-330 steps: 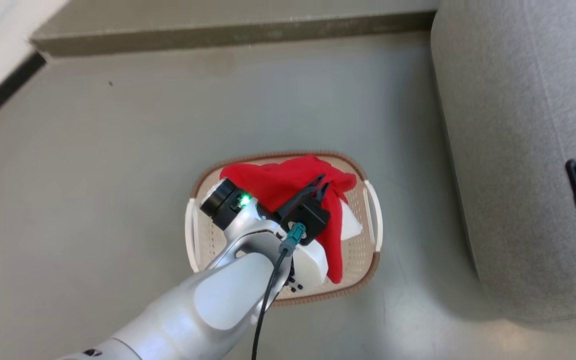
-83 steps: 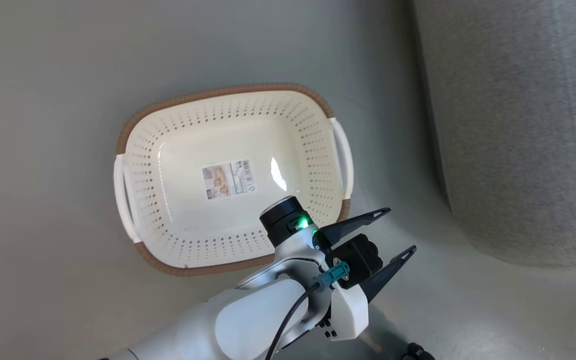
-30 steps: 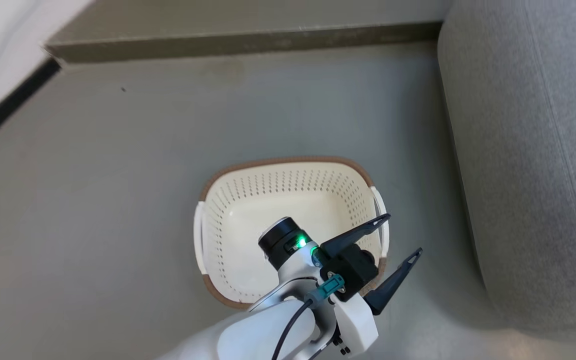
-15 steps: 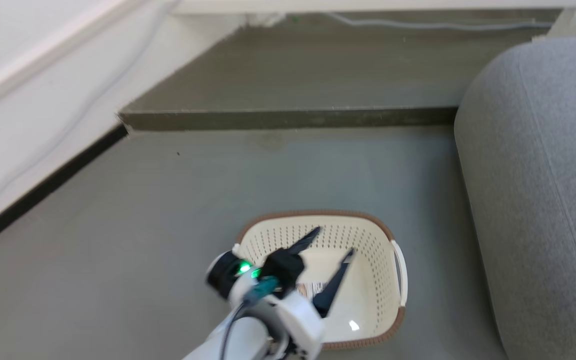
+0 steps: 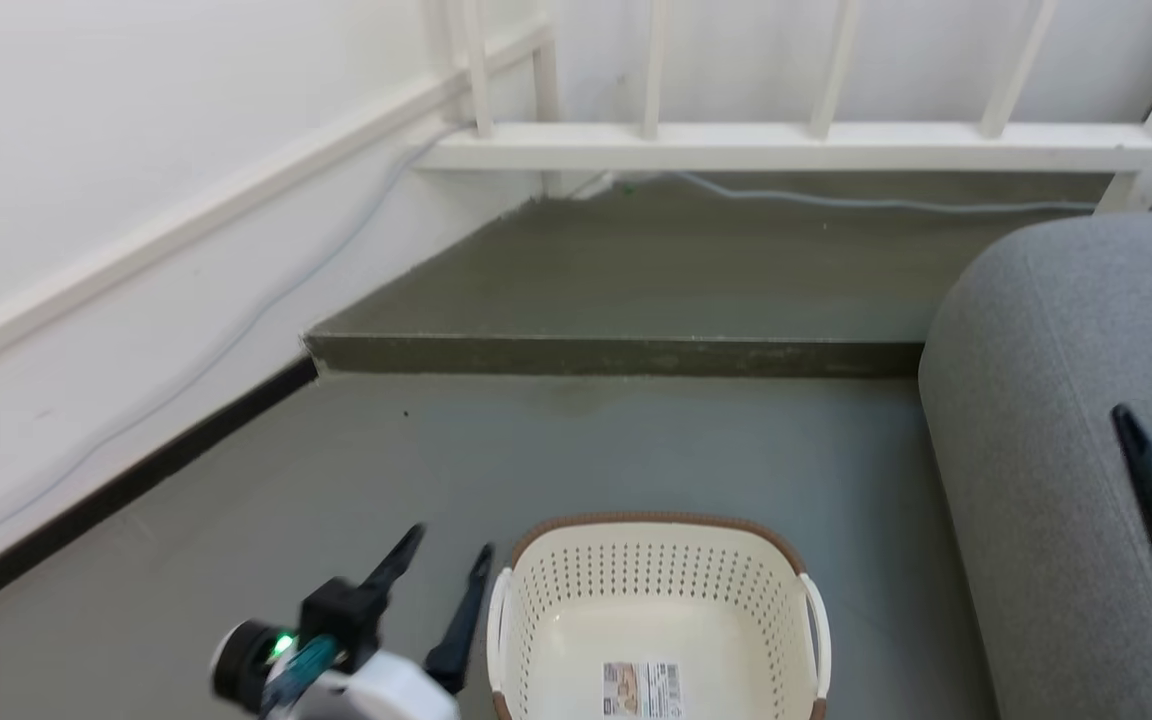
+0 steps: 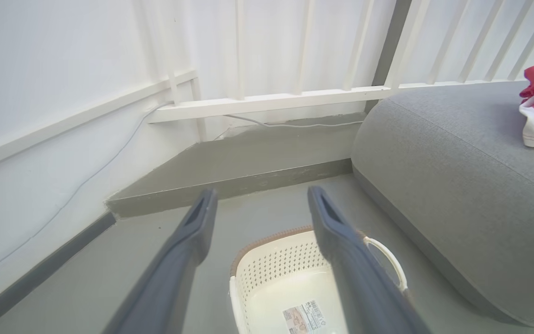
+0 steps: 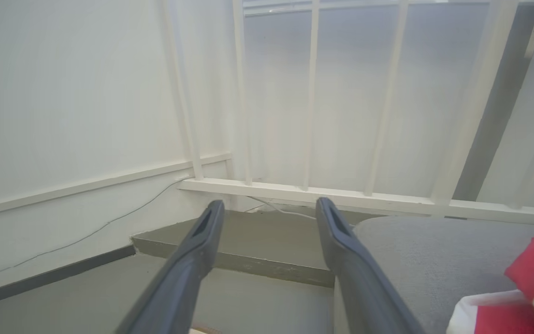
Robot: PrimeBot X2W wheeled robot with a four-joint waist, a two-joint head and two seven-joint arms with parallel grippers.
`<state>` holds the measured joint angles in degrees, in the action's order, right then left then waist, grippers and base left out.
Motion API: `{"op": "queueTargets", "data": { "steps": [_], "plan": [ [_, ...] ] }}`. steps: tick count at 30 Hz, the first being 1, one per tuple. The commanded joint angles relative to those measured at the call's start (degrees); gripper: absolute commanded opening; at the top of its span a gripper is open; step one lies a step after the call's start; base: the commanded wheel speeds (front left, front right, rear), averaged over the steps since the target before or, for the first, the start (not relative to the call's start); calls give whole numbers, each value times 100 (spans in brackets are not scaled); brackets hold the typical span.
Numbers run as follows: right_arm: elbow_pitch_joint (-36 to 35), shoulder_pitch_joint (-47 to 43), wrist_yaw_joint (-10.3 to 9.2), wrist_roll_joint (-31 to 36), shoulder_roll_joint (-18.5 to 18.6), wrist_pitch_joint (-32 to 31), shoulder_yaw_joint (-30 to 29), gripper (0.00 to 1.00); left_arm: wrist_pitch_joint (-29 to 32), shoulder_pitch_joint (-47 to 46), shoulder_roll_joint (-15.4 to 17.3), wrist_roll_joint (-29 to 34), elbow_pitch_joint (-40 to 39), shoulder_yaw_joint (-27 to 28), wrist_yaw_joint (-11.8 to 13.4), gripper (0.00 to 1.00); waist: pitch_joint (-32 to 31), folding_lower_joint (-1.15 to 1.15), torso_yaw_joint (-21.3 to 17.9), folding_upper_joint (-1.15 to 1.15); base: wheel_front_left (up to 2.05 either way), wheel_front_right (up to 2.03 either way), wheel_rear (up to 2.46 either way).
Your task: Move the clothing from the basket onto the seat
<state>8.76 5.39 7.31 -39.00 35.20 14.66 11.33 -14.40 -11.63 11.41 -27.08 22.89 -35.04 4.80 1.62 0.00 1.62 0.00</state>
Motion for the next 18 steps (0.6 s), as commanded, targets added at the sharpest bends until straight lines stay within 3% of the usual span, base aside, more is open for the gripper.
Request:
{"op": "queueTargets", "data": {
  "steps": [1, 6, 12, 18],
  "plan": [
    [-129, -73, 18, 82, 158, 34, 107, 100, -60, 57, 188, 127, -209, 359, -114, 100, -140, 0, 15, 0, 0, 0, 0],
    [-138, -167, 18, 164, -31, 34, 202, 100, -60, 584, 346, 299, -507, 988, -179, 100, -273, 0, -9, 0, 0, 0, 0],
    [-179, -361, 18, 263, -264, 34, 147, 100, -60, 1231, 248, 559, -1046, 1672, 217, 100, -414, 0, -23, 0, 0, 0, 0],
    [-274, -734, 18, 534, -597, 34, 11, 100, -60, 1938, -48, 837, -1524, 2441, 560, 100, -559, 0, -66, 0, 0, 0, 0]
  ]
}}
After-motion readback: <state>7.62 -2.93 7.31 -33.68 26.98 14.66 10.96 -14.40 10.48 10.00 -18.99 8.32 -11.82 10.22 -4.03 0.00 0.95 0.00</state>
